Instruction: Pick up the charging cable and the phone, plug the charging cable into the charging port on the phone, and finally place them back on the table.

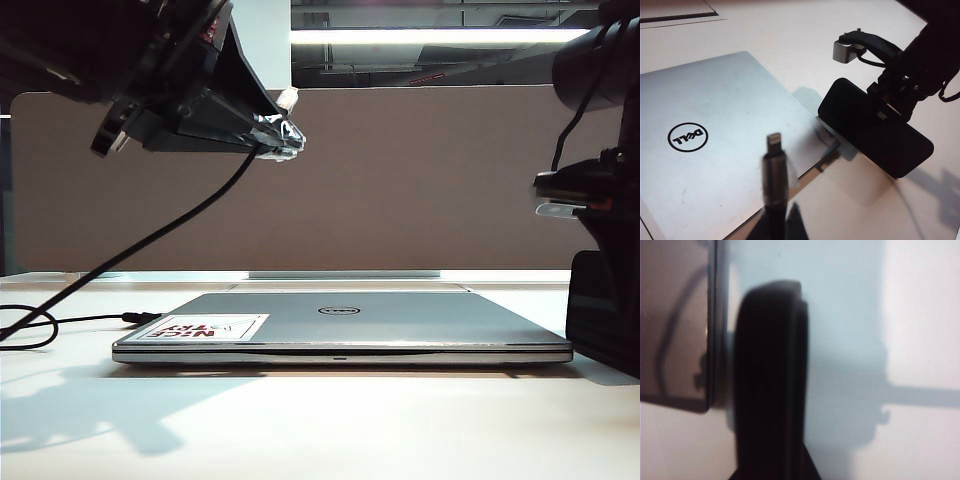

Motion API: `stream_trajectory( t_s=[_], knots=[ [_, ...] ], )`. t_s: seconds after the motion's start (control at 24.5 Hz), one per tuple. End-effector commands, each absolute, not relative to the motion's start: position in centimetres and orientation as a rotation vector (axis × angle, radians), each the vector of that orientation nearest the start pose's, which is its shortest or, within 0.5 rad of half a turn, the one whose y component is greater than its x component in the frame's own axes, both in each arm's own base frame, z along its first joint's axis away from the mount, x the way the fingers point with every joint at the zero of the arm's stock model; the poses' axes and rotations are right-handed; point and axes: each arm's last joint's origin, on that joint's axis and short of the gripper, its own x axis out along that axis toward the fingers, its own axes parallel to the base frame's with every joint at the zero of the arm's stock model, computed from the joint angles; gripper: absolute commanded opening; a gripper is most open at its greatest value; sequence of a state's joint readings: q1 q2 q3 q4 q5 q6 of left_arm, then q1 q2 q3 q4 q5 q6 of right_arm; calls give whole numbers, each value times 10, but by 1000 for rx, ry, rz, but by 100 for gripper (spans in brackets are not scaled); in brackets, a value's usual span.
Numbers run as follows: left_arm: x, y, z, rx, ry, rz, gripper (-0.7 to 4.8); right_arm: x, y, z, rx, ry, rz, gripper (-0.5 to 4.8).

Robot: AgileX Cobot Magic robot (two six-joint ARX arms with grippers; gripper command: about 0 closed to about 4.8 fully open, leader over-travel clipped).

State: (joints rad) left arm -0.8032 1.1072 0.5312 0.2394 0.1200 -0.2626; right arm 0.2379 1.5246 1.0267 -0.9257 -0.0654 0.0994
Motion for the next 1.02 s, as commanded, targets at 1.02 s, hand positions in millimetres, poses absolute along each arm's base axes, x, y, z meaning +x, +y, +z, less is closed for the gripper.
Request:
stream_trajectory(
  t_s=[1.02],
  knots=[
    [161, -171, 195, -113, 624, -816, -7, 284, 85, 295, 311, 783, 706, -1]
  ],
)
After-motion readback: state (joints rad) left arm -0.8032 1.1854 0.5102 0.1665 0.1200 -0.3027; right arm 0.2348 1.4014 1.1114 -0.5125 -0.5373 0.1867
